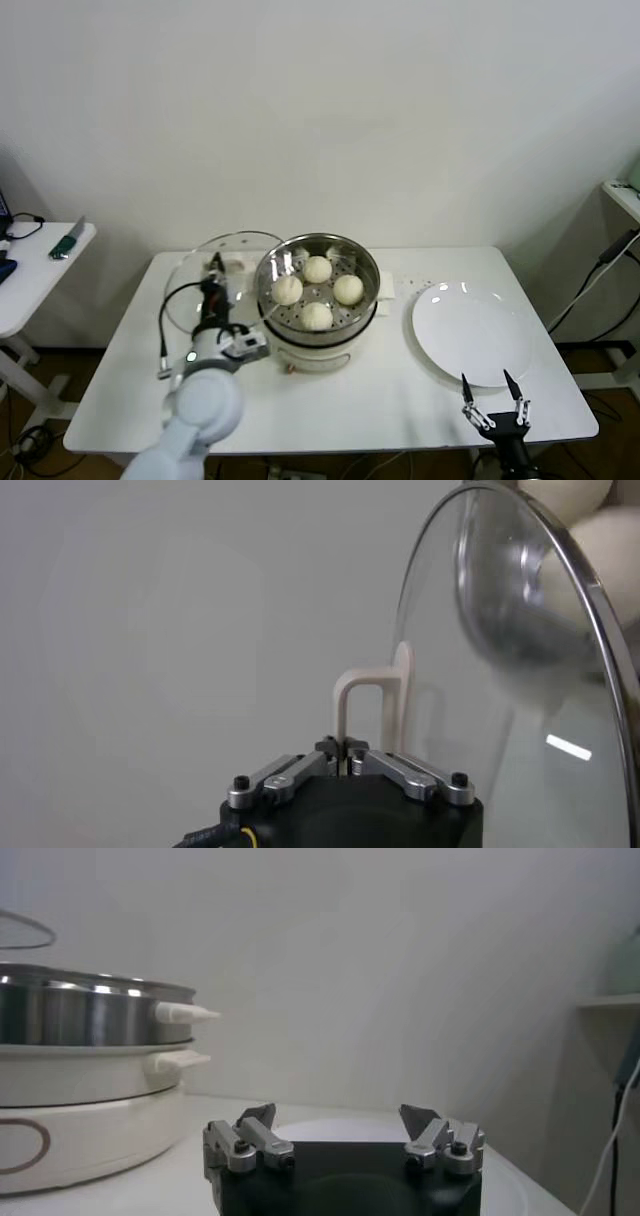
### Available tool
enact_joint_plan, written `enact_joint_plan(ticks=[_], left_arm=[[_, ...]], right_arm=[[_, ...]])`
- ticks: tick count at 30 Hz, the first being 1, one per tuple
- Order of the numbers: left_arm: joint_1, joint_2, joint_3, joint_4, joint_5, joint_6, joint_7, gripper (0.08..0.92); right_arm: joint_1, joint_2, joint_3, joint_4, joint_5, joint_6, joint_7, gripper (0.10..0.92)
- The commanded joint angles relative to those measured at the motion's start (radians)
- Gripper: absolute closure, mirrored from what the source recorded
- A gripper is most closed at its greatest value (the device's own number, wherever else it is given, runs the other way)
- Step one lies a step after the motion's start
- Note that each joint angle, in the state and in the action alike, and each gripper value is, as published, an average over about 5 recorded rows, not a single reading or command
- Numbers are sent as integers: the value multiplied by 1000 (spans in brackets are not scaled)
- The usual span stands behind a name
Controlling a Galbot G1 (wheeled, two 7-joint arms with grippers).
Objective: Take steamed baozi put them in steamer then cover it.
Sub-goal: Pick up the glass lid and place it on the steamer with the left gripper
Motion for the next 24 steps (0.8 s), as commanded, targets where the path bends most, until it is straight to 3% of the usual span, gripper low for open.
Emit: enact_joint_plan(ticks=[1,13,24], left_arm=[[-82,-269,208,80,273,59,76,872],[-144,-425,239,239,317,63,45,872],[-169,-429,227,342,322,53,-7,872]], right_arm=[[5,-5,-2,-2,1,0,-1,203],[10,-17,-3,-13,11,7,0,203],[6,-10,-3,-11,24,17,0,203]])
